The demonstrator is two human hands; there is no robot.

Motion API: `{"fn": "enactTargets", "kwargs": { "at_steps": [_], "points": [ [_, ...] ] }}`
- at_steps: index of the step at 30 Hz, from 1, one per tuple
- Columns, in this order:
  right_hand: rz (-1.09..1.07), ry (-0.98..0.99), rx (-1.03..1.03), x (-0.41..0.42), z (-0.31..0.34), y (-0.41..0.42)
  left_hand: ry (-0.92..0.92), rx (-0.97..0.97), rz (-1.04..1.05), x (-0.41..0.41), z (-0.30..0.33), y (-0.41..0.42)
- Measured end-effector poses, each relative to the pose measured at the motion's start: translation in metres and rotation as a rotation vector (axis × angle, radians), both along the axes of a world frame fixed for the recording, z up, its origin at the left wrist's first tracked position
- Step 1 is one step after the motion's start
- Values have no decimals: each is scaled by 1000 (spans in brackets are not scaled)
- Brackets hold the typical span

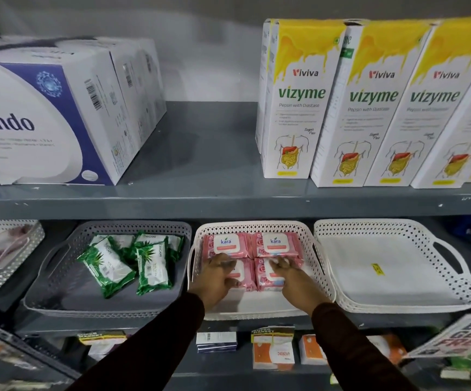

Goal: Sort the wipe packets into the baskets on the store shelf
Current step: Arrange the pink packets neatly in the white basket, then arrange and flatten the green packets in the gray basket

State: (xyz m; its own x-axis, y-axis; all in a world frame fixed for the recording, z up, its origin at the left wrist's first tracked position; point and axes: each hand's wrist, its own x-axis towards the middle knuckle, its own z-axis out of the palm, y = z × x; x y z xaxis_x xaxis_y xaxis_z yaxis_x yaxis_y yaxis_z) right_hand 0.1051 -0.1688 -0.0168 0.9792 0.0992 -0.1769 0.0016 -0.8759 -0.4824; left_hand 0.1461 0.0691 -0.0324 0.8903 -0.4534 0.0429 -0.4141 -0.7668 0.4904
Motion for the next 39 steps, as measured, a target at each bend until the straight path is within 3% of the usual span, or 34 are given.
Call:
{"fn": "enactTargets", "kwargs": {
  "at_steps": [7,10,14,18,22,26,33,36,39],
  "points": [
    [-54,5,-18,-8,2,5,4,27,32,-9,7,-6],
    [-86,-51,-40,-8,3,8,55,-130,62,-12,20,3],
    [-137,-294,96,-13,21,53,-239,-226,193,-11,42,64],
    [-80,-433,235,-15,34,124,-335,-98,305,1,39,162],
    [-22,-316,365,-3,43,204,-202,182,325,14,25,238],
    [-66,-199,215,22,39,275,-62,393,276,20,6,273],
    [-216,-114,-60,40,15,327,27,444,405,7,20,285],
    [-228,-96,-97,36,14,330,66,397,386,10,20,302],
    [-228,-55,-127,35,12,327,50,193,290,11,20,317]
  ]
}}
